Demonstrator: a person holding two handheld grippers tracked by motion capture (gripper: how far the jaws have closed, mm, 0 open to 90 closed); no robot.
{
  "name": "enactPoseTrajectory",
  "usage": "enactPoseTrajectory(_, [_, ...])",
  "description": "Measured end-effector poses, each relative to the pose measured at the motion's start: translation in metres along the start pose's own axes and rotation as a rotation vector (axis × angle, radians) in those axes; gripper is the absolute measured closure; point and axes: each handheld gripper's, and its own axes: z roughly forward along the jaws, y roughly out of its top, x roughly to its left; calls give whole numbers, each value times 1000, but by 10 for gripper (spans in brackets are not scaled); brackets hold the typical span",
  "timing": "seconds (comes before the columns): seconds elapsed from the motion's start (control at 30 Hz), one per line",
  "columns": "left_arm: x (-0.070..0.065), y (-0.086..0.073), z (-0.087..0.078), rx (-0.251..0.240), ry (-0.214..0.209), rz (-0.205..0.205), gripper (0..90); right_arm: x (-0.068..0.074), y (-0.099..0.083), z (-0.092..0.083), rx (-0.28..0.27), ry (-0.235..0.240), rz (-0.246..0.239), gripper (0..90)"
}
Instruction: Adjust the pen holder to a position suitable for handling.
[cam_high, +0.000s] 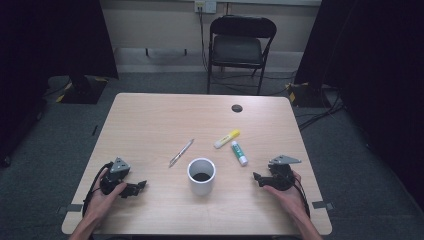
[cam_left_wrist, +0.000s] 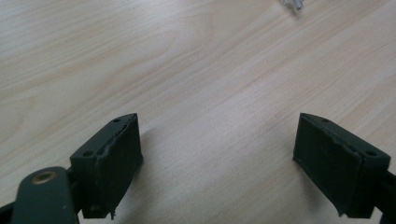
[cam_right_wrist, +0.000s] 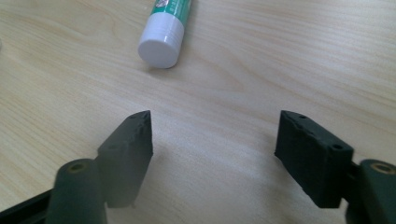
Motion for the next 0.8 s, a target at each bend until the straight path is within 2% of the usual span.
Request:
enactPoseTrajectory(0.1, [-1, -3, 2, -31, 6, -2, 112, 2, 2, 0, 14, 13, 6, 305])
enactPoseTrajectory(0.2, [-1, -3, 2, -30, 7, -1, 109, 3, 5, -1, 17, 21, 3, 319])
enactPoseTrajectory(0.4, [1, -2, 3, -25, 6, -1, 93, 8, 15, -4, -2, 63, -8, 407])
enactPoseTrajectory(0.6, [2, -1, 4, -16, 9, 0, 61, 11, 27, -4, -18, 80, -25, 422])
enactPoseTrajectory(0.8, [2, -1, 4, -16, 9, 1, 59, 17, 40, 4, -34, 99, -43, 455])
